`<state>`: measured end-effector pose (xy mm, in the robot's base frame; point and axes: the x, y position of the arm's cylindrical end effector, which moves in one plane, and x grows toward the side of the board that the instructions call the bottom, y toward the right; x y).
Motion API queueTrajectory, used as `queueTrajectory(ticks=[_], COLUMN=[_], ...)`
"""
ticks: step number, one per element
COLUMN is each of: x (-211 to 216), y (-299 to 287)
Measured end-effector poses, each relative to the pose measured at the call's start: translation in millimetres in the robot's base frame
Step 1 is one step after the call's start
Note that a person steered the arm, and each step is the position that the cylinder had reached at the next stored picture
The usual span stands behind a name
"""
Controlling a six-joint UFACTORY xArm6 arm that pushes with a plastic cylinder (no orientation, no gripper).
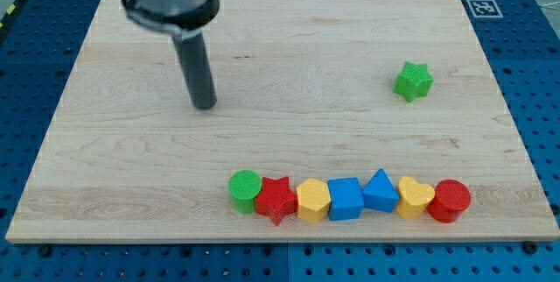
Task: Slide the green star above the green circle
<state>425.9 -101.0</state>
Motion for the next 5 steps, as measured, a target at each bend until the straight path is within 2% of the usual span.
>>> queueTrajectory(ticks=[1, 2, 3, 4, 5], x=[-56, -97, -119, -119, -101], y=[29, 94, 175, 276, 342])
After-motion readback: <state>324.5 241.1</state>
